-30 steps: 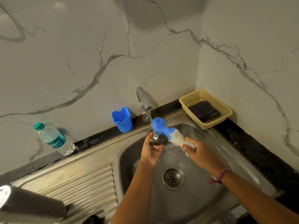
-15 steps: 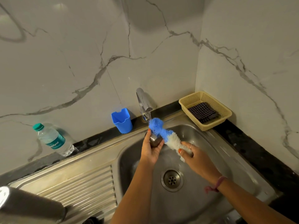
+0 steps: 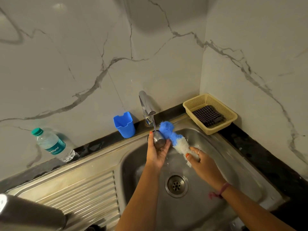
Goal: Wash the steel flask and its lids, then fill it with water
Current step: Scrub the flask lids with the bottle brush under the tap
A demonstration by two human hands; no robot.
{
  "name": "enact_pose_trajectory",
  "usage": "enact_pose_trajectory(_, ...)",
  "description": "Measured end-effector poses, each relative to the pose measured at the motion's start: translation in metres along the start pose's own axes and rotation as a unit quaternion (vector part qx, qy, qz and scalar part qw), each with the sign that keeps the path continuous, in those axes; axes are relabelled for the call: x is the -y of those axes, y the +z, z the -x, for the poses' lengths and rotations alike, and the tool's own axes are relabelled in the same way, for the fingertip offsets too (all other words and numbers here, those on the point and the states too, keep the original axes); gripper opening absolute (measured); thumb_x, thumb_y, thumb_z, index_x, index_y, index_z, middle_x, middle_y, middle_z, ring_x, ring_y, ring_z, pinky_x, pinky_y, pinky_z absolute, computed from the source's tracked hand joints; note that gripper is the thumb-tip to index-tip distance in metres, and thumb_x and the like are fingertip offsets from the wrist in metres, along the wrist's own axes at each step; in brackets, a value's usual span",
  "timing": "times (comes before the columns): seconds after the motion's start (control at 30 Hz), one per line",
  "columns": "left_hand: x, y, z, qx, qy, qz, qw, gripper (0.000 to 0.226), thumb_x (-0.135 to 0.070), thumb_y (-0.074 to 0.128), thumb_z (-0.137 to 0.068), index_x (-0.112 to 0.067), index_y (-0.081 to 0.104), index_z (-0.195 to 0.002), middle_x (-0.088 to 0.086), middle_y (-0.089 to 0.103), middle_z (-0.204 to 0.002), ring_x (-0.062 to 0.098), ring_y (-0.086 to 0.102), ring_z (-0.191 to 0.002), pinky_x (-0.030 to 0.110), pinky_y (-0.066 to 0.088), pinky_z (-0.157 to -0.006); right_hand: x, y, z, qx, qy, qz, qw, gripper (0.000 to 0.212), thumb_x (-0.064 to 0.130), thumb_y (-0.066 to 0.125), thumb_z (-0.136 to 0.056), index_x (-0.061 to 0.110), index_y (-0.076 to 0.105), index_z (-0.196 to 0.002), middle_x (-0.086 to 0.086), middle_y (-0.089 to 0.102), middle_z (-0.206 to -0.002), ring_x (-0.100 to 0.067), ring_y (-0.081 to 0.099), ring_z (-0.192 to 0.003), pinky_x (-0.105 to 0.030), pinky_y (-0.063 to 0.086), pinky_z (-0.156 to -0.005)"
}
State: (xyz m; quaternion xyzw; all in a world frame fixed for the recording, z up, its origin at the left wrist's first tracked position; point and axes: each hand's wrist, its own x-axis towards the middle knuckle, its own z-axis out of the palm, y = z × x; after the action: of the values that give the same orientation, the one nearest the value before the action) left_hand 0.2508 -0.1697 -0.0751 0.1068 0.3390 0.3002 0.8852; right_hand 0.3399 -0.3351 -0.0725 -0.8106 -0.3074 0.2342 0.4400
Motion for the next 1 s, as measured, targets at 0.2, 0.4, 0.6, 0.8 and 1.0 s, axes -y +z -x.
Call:
enact_pose_trajectory(0.2,0.000,-0.001,-0.010,-0.051,-0.006,-0.018,0.999,0.062,-0.048,0.057,-0.094,0.001,0.052,-0.133,0.022,0.065,-0.121,0.025,0.066,-0.095,0.029,0.055,-0.090,0.002,0.004,0.010,0.006,-0.021,0.000,1.000,0.040,0.040,0.055,-0.094,0.028,0.052,-0.132,0.012,0.066,-0.098,0.002,0.064,-0.079,-0.014,0.052,-0.067)
enact_pose_trajectory(0.4,0.002,0.001,-0.006,-0.036,-0.009,-0.033,0.999,0.055,-0.046,0.053,-0.096,0.001,0.057,-0.123,0.019,0.070,-0.102,0.024,0.067,-0.088,0.029,0.057,-0.076,0.001,0.006,0.013,-0.007,-0.018,0.001,1.000,0.042,0.041,0.056,-0.093,0.029,0.053,-0.133,0.007,0.069,-0.098,-0.001,0.064,-0.082,-0.019,0.053,-0.071)
enact_pose_trajectory(0.6,0.004,-0.001,-0.005,-0.039,-0.015,-0.031,0.999,0.059,-0.043,0.070,-0.087,0.000,0.056,-0.126,0.022,0.068,-0.117,0.026,0.067,-0.103,0.035,0.052,-0.100,-0.001,0.006,0.013,-0.023,0.002,-0.015,1.000,0.045,0.040,0.054,-0.094,0.024,0.051,-0.136,0.003,0.067,-0.114,-0.005,0.063,-0.094,-0.018,0.050,-0.076)
enact_pose_trajectory(0.8,0.003,-0.003,-0.007,-0.040,-0.012,0.007,0.999,0.056,-0.045,0.055,-0.094,-0.001,0.055,-0.129,0.021,0.064,-0.118,0.027,0.064,-0.101,0.037,0.045,-0.108,0.000,0.010,0.019,-0.011,-0.008,-0.019,1.000,0.046,0.041,0.055,-0.093,0.024,0.051,-0.135,0.006,0.068,-0.108,-0.001,0.063,-0.089,-0.012,0.048,-0.072)
enact_pose_trajectory(1.0,0.003,-0.002,-0.001,-0.051,0.020,-0.002,0.998,0.057,-0.039,0.072,-0.086,-0.004,0.055,-0.128,0.020,0.068,-0.118,0.024,0.070,-0.100,0.032,0.058,-0.087,0.000,0.011,0.018,-0.009,0.009,-0.031,0.999,0.045,0.040,0.055,-0.094,0.023,0.052,-0.135,0.004,0.067,-0.114,-0.004,0.062,-0.094,-0.016,0.048,-0.077)
